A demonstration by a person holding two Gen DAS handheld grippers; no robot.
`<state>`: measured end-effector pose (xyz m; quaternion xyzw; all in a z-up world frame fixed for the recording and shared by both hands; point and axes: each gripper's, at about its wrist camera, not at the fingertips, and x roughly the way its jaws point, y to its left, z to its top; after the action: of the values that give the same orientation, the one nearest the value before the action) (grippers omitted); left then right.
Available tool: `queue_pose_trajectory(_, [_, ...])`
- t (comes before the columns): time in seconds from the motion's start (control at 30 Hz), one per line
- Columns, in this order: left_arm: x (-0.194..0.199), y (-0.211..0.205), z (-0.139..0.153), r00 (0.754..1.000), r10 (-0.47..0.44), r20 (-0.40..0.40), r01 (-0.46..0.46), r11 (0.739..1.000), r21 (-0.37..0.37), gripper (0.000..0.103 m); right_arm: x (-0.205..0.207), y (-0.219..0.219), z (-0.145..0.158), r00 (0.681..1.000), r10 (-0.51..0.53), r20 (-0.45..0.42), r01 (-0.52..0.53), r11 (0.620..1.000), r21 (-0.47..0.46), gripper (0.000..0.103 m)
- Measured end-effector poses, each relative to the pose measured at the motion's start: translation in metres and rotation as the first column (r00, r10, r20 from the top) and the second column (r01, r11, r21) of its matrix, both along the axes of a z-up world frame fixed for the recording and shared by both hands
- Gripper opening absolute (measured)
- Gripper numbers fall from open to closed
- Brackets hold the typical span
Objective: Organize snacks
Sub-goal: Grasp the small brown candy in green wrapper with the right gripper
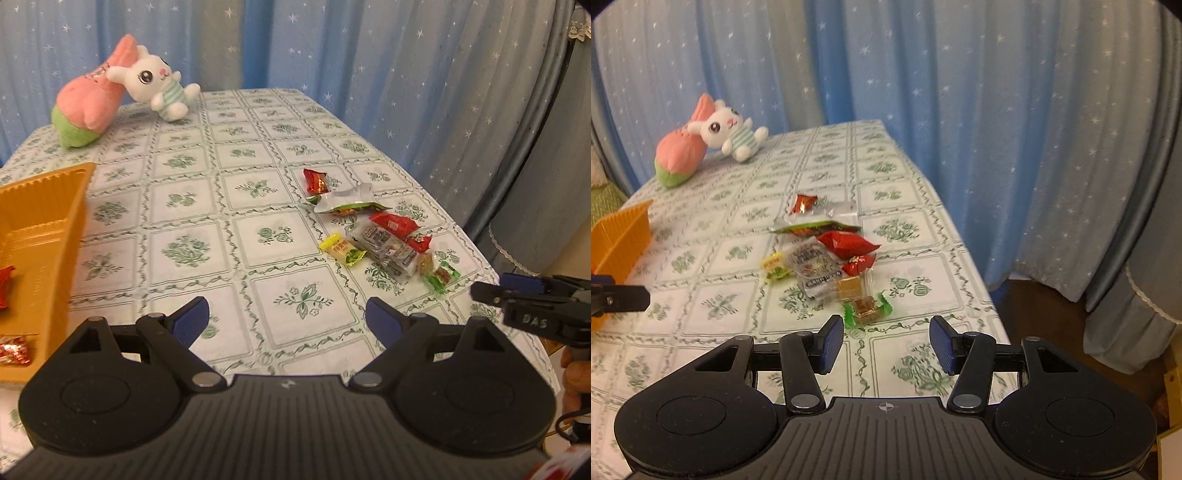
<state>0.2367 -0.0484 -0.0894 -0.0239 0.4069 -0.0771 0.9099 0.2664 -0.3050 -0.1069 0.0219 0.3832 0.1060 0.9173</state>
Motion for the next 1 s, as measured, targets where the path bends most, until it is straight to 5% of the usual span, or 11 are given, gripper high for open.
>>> queue_pose_trajectory(0.53, [0.030, -0.016, -0.027, 0.999, -0.016, -0.032, 0.016, 1.000, -0.009, 0.090, 0.042, 0.025, -0.048, 0.986, 0.168, 0.019, -0.166, 0.982, -0.093, 0.052])
queue_pose_trajectory(0.67, [0.031, -0.017, -0.029, 0.999, -0.022, -0.036, 0.022, 1.000, -0.009, 0.090, 0.042, 0.026, -0.048, 0.984, 0.178, 0.024, -0.176, 0.981, -0.087, 0.033])
queue_pose_trajectory(1.0, [0.034, -0.026, -0.034, 0.998, -0.061, -0.030, 0.061, 0.998, -0.013, 0.090, 0.036, 0.022, -0.040, 0.990, 0.138, 0.029, -0.135, 0.987, -0.082, 0.025])
